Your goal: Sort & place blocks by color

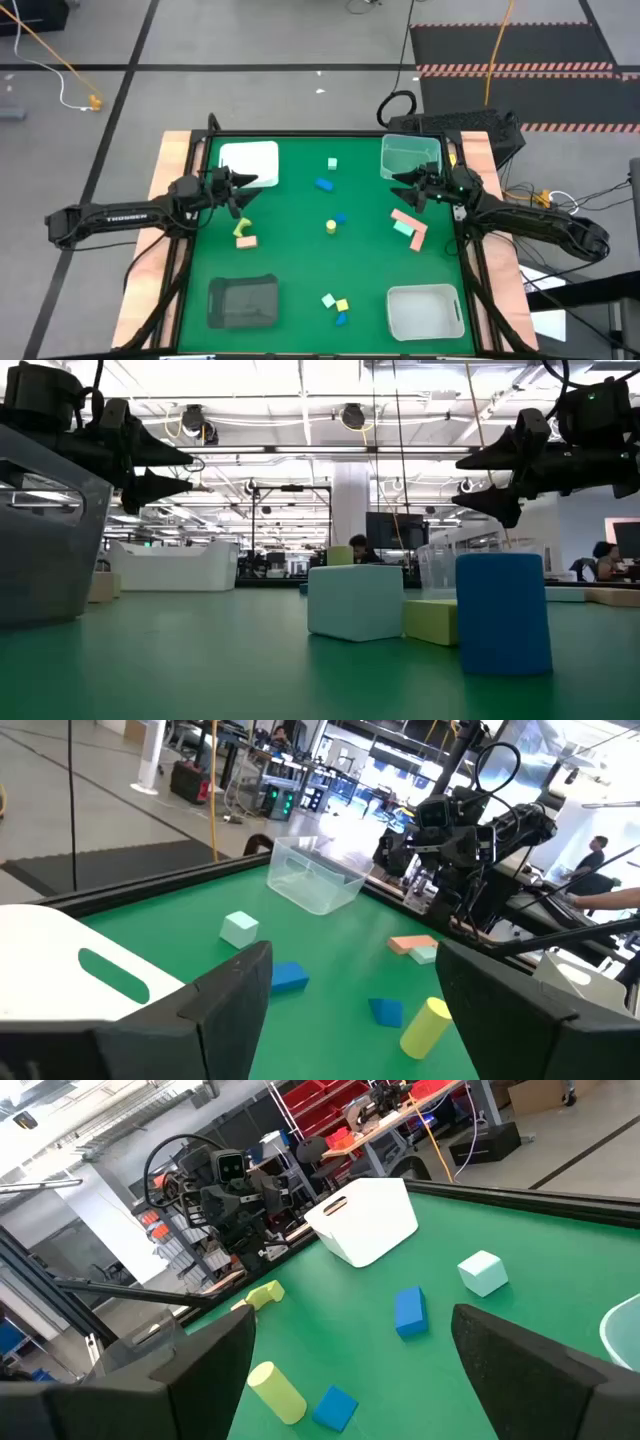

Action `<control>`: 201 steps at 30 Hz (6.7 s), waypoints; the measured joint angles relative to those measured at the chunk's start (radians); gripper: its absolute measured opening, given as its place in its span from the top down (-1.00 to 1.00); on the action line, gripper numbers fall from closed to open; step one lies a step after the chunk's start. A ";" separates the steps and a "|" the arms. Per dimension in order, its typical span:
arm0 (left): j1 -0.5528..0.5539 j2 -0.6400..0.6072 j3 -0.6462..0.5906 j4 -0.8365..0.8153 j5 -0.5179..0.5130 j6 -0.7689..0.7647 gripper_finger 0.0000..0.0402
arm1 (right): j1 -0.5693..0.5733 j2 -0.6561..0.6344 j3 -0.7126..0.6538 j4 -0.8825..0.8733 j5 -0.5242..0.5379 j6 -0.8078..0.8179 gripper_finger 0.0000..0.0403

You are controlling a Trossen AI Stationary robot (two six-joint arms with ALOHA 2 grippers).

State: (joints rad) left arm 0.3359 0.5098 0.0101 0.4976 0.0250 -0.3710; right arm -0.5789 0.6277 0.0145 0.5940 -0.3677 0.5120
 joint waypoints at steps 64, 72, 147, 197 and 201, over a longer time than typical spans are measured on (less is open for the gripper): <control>0.000 0.000 0.000 0.000 0.000 0.000 -0.41 | 0.000 0.000 0.000 0.000 0.000 0.000 -0.62; 0.000 0.000 0.000 0.000 0.000 0.000 -0.41 | 0.000 0.000 0.000 0.000 0.000 0.000 -0.62; -0.129 0.500 0.915 -1.294 -0.030 -0.250 -0.41 | 0.000 0.000 0.000 0.000 0.000 0.000 -0.62; -0.313 0.847 0.640 -1.334 -0.118 -0.865 -0.41 | 0.000 0.000 0.000 0.000 0.000 0.000 -0.62; -0.313 0.843 0.586 -1.245 -0.113 -0.900 -0.41 | 0.000 0.000 0.000 0.001 0.000 0.000 -0.62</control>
State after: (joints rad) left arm 0.0227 1.3528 0.5964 -0.7471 -0.0882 -1.2715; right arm -0.5785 0.6277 0.0143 0.5949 -0.3676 0.5121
